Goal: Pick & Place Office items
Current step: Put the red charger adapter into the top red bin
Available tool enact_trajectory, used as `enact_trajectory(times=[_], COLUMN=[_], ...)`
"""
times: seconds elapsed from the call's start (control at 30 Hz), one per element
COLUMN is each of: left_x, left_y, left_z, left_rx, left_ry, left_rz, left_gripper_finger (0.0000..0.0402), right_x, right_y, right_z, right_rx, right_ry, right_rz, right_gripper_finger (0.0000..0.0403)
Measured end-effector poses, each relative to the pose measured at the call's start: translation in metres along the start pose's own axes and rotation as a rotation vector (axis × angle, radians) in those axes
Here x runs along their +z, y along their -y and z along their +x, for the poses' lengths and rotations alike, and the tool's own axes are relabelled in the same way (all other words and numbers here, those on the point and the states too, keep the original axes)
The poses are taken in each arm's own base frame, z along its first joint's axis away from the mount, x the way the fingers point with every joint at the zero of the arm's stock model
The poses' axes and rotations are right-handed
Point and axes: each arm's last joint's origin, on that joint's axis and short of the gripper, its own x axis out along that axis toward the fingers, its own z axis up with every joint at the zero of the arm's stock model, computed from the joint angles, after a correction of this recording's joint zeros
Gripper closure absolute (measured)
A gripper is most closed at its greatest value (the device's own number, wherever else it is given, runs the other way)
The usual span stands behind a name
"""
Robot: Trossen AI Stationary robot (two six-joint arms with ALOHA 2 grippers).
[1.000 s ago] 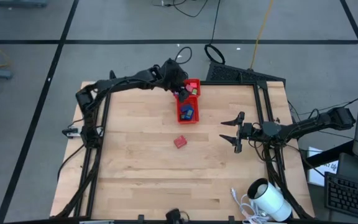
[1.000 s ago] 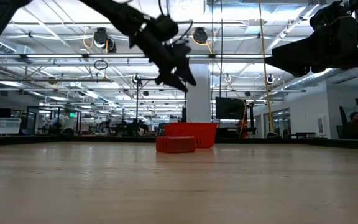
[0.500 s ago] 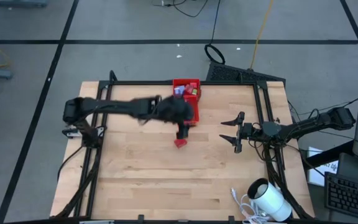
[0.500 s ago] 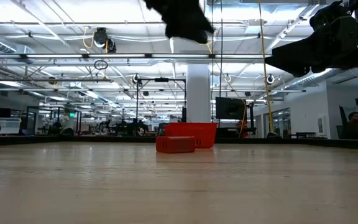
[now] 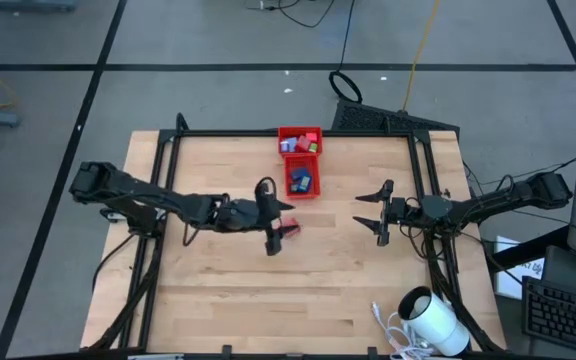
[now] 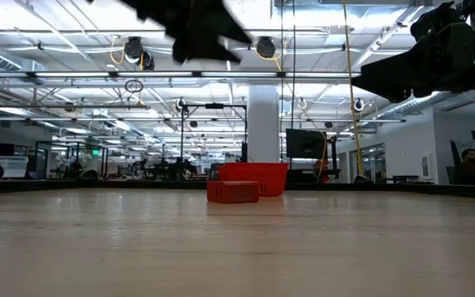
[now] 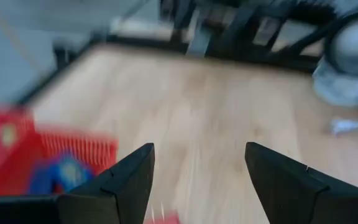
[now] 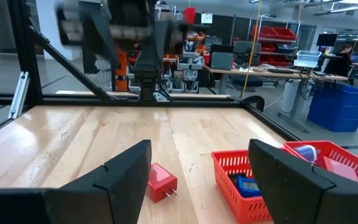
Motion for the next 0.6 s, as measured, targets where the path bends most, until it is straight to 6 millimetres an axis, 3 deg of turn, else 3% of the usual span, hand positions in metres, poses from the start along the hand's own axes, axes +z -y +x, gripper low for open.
enact_trajectory(times=[0.17,0.27,0.47,0.6], left_x=[-0.046,-0.069,-0.095,-0.101], left_y=[-0.005,-0.006,-0.005,-0.004], left_z=[0.007,0.011,0.024,0.036], left_rx=[-0.027,-0.034,-0.005,0.035], left_ry=[-0.148,-0.23,-0.329,-0.428], left_rz=[-0.148,-0.143,-0.122,-0.119], left_gripper_finger=[0.0147,0.0147,0.0147,0.0147], right_x=[0.0,0.0,0.0,0.0], right_y=[0.0,0.0,0.0,0.0], right_z=[0.0,0.0,0.0,0.0], right_rx=[0.0,0.0,0.0,0.0], right_ry=[-0.001,0.0,0.002,0.0], right_rz=[0.0,0.0,0.001,0.0], right_gripper_finger=[0.014,0.014,0.014,0.014])
